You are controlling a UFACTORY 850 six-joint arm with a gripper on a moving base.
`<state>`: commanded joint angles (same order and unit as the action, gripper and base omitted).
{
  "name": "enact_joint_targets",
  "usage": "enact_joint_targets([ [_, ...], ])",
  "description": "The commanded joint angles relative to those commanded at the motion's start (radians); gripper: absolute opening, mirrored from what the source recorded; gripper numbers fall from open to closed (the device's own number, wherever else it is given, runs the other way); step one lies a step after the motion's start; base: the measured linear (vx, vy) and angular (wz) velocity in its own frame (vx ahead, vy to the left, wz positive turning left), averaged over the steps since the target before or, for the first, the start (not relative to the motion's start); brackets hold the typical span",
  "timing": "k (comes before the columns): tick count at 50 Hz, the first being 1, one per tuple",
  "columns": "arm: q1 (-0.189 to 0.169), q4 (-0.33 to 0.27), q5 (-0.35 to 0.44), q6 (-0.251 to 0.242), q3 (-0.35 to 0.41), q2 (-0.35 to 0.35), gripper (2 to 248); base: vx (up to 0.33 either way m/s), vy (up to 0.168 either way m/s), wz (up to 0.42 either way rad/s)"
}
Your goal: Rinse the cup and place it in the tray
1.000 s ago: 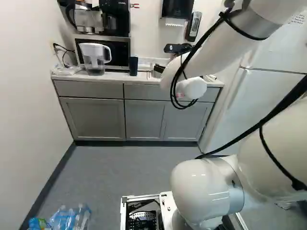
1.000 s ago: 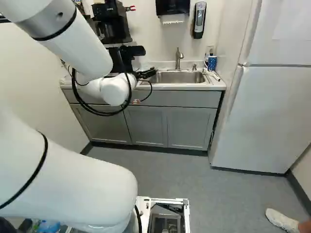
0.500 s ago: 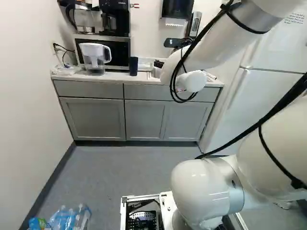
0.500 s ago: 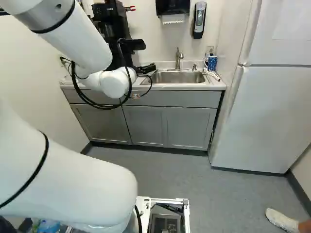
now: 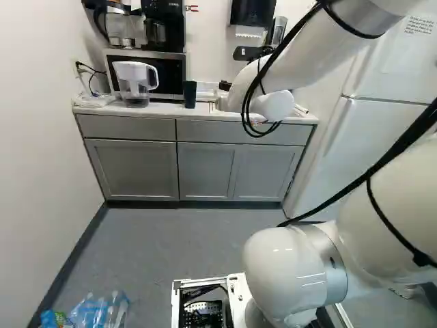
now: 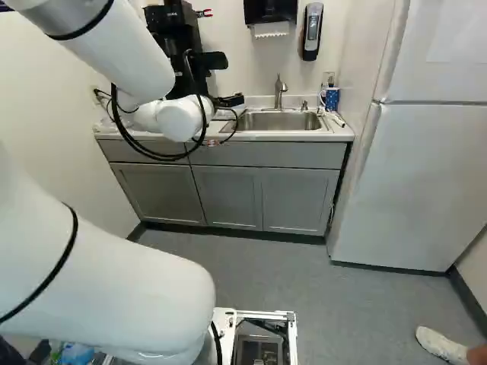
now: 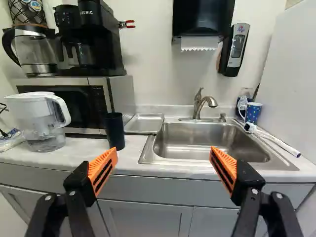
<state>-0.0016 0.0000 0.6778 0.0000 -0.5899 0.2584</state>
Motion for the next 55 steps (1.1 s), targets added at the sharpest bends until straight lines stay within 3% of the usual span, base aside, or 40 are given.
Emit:
enact_joint_targets([
  [55, 0.0, 0.0, -0.152, 0.0, -0.136, -0.023, 247, 0.0, 0.0, 0.0],
])
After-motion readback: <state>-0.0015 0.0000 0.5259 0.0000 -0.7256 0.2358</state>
